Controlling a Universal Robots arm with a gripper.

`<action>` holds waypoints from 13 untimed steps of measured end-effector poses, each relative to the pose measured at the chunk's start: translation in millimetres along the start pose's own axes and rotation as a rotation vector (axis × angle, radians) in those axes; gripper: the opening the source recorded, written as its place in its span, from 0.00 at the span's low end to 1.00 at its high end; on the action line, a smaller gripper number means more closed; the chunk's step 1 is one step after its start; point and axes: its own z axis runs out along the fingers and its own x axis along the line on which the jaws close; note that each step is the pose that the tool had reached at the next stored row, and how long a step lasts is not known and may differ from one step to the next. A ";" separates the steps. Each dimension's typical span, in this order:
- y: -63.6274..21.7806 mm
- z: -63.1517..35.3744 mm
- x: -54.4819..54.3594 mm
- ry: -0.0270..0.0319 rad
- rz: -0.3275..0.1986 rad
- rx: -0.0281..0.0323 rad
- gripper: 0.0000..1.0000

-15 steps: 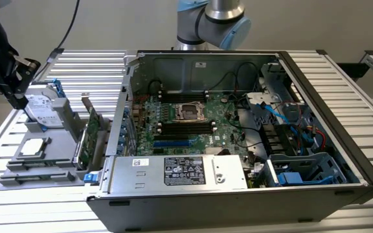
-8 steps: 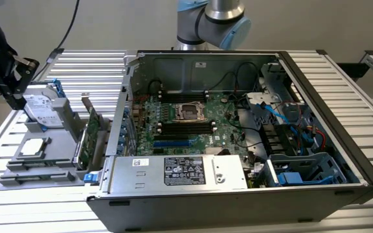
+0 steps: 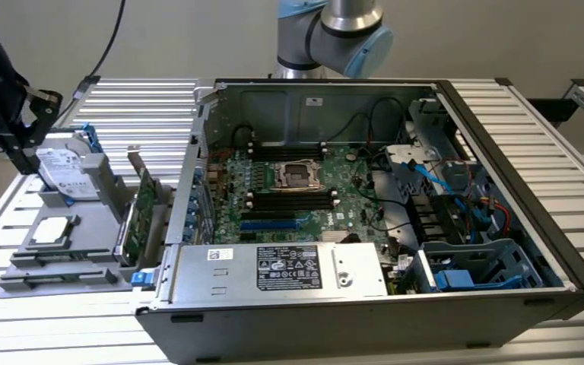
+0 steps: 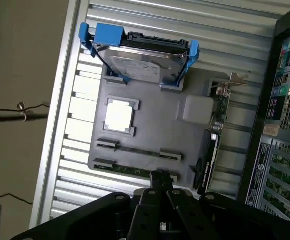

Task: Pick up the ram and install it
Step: 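Pick up the ram and move it above insertion slot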

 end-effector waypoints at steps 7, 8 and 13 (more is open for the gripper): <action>-0.1 3.3 -0.2 0.0049 -0.127 0.0058 0.11; -0.2 3.7 -0.2 0.0057 -0.145 0.0066 0.11; -0.2 5.8 -0.3 0.0091 -0.236 0.0107 0.11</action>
